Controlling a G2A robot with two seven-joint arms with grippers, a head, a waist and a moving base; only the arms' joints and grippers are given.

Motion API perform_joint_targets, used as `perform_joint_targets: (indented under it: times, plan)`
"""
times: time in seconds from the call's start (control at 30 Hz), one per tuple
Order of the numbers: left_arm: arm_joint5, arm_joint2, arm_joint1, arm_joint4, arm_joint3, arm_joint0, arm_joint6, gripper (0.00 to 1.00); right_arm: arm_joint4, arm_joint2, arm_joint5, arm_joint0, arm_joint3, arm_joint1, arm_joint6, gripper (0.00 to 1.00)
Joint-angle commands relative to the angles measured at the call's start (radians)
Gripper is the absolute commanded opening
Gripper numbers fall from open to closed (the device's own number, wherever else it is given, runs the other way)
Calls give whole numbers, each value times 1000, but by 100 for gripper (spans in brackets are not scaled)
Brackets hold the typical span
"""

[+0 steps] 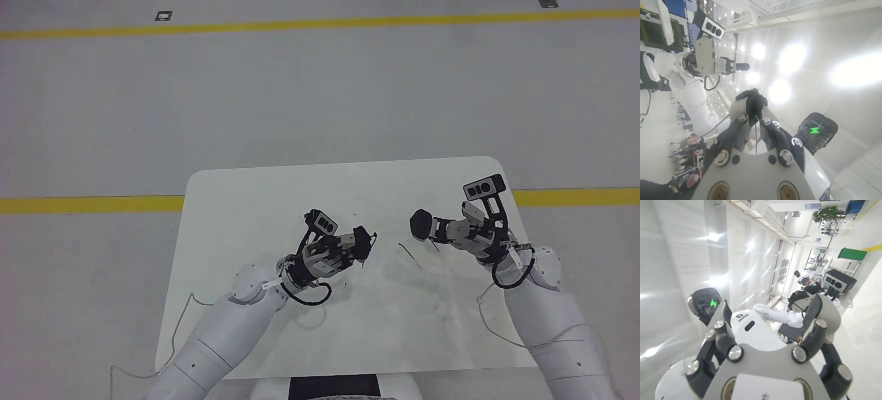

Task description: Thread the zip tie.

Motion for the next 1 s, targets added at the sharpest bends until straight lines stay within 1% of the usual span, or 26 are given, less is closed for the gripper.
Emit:
perform_joint_targets:
  times: [0.0,0.1,0.17,0.2,0.4,0.57,0.73,0.97]
  plan:
    - [0,0,0,0,0,0,0,0,0,0,0,0,0,0,0,100]
    - [0,0,0,0,0,0,0,0,0,0,0,0,0,0,0,100]
    - [0,0,0,0,0,0,0,0,-67,17,0,2,-20,2,-35,100]
    - [0,0,0,0,0,0,0,0,-89,31,0,-2,-26,3,-48,100]
    - [0,0,0,0,0,0,0,0,-228,118,0,-2,-55,6,-50,100]
    - [0,0,0,0,0,0,0,0,-332,189,0,-17,-103,-4,-67,100]
    - [0,0,0,0,0,0,0,0,-372,249,0,-38,-152,-26,-81,100]
    - [0,0,0,0,0,0,0,0,-375,252,0,-39,-156,-27,-81,100]
